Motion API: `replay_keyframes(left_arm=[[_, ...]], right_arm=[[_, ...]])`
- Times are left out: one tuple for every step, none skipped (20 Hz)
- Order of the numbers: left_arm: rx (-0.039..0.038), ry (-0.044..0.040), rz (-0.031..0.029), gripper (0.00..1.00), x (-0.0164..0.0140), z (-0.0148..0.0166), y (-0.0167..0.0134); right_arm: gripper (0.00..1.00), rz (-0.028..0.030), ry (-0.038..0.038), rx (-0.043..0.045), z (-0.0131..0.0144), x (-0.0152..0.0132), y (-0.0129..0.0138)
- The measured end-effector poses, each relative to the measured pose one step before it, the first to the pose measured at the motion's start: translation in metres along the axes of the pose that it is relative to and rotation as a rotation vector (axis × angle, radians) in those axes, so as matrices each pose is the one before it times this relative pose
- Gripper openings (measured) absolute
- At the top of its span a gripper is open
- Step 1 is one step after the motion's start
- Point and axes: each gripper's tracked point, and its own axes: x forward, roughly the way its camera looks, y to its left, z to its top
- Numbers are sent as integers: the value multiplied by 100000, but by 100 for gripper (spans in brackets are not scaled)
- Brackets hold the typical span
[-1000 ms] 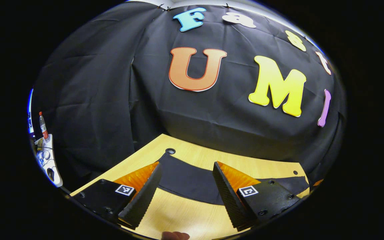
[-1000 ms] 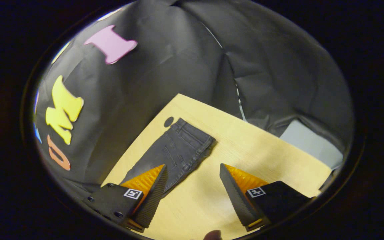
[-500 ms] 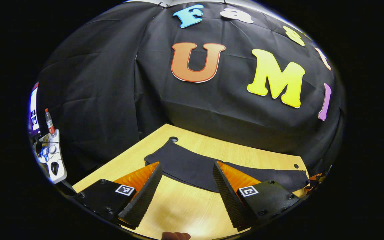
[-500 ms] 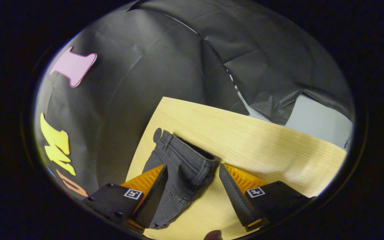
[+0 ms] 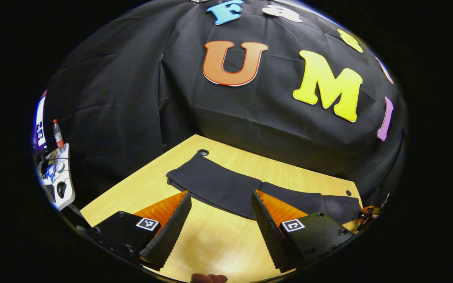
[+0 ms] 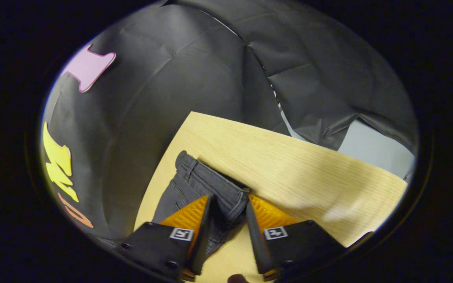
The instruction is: Grasp the waist and the cuffs of the jeans and fold them to make the two legs overlap; first hold the waist and fold one-third of the jeans toward the cuffs, then hold the cuffs and fold the remaining one-third in the same direction to finish folding.
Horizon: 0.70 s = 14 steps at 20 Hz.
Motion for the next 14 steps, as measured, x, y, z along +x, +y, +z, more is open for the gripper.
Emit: replay_keyframes(left_arm=[[-1012,1842,-32,98,337,-558,291],[-1434,1560,206,98,291,-398,373],[-1661,955,254,98,323,-310,403],[-1546,815,127,98,259,-262,374],[-884,367,339,98,227,21,451],[-339,474,162,98,218,-118,339],[-18,358,103,98,134,-8,380],[65,367,-6,98,135,-20,407],[-127,-234,-168,98,92,177,418],[-179,-400,-490,98,110,140,517],[-197,-377,-415,98,194,132,357],[34,-157,-221,98,-68,89,326],[999,-671,-418,98,53,308,308],[1822,-1244,-72,98,165,301,524]], right_arm=[[39,1223,169,-169,122,237,317],[34,556,-626,-925,150,124,318],[28,109,-794,-2310,119,20,527],[14,167,-1294,-3822,278,-654,578],[13,52,-1743,-4288,259,-357,840],[7,506,-2129,-4648,318,-729,991],[11,618,-2330,-4915,498,-749,1172],[11,927,-2019,-4600,233,-940,1175],[11,1262,-1929,-4049,564,-898,1402],[7,1742,-1722,-3282,460,-840,1561],[11,2135,-1424,-2871,378,-826,1713],[7,2019,-1358,-2797,115,-894,1958],[7,2232,-1134,-3289,144,-907,2171],[7,2660,-1151,-4013,25,-850,2602]])
